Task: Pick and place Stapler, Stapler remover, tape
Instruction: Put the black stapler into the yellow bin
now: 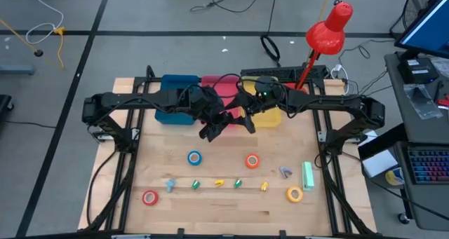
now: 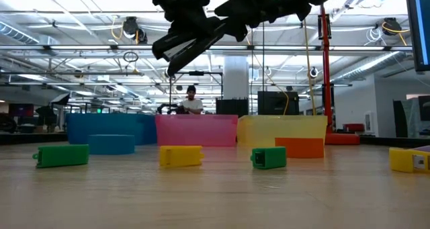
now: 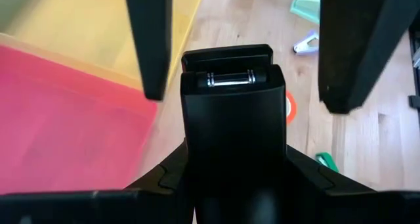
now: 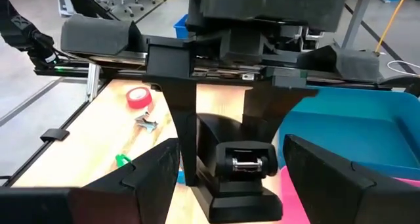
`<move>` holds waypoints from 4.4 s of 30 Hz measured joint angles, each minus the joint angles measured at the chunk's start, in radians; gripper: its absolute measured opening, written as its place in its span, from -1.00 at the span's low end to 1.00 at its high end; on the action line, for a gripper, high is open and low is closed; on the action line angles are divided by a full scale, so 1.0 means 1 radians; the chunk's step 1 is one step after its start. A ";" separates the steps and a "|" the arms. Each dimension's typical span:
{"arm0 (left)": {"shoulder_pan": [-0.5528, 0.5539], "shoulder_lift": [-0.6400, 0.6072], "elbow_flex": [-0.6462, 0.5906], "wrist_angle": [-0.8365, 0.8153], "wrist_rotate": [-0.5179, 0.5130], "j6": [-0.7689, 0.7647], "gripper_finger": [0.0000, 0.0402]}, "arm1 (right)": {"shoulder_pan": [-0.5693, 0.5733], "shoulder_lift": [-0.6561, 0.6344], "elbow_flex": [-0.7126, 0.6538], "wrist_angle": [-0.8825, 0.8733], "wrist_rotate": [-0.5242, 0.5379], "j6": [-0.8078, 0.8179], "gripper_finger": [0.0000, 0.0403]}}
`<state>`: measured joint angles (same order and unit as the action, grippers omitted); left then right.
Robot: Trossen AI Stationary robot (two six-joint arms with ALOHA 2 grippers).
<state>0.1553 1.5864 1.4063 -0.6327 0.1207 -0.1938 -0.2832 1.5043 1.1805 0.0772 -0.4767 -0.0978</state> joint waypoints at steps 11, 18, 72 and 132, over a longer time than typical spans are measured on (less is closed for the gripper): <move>-0.007 -0.001 -0.001 0.031 -0.013 0.003 -0.24 | 0.015 0.062 0.002 0.048 -0.038 0.054 0.32; -0.024 -0.002 -0.002 -0.005 -0.051 0.002 -0.24 | 0.017 0.068 0.012 0.053 -0.049 0.063 0.32; 0.030 -0.046 0.001 -0.137 -0.054 0.006 0.42 | -0.018 0.050 0.026 -0.107 0.048 -0.001 -0.29; 0.052 -0.559 -0.546 0.062 -0.253 -0.393 0.37 | -0.056 -0.105 -0.398 -0.152 1.349 0.515 -0.29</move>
<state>0.2068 1.0275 0.8608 -0.5708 -0.1322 -0.5863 -0.3393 1.3990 0.7822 -0.0747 0.8726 0.4168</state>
